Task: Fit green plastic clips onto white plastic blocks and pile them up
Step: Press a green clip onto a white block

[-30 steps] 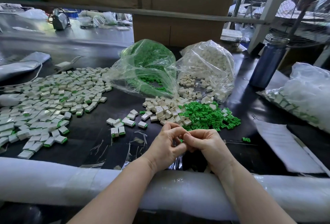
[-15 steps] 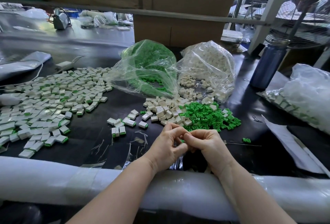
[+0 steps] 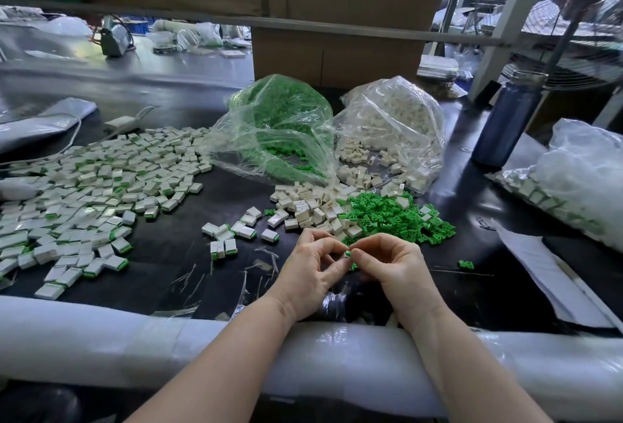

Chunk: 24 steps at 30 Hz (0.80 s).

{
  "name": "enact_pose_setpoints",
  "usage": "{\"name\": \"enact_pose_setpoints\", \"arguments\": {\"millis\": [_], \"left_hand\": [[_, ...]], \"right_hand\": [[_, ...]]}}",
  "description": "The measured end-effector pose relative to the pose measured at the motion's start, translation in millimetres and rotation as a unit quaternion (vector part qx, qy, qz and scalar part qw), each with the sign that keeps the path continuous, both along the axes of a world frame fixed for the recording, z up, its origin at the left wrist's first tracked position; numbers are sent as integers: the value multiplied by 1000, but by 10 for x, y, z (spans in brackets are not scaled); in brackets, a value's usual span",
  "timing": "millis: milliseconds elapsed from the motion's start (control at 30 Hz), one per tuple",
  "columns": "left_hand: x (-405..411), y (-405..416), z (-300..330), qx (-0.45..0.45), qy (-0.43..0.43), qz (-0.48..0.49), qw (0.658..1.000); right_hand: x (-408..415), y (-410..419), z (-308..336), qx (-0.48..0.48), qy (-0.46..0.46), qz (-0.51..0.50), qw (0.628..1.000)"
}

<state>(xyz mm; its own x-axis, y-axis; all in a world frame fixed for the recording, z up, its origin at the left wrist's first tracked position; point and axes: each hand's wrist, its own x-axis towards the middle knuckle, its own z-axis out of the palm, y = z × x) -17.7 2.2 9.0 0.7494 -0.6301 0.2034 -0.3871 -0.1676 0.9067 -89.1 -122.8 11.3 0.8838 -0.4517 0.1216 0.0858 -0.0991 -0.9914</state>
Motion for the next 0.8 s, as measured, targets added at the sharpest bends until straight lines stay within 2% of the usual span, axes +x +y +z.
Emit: {"name": "enact_pose_setpoints", "arguments": {"millis": [167,467,633,800], "left_hand": [[0,-3,-4,11,-7,-3,1000],[27,1,-21,17,-10,-6,1000],[42,-1,-48,-3,36,8,999],[66,2,-64,-36,78,81,993]], "right_hand": [[28,3,-20,-58,15,-3,998],[55,-3,-45,-50,25,4,998],[42,-9,-43,-54,14,-4,998],[32,-33,-41,-35,9,-51,998]]}}
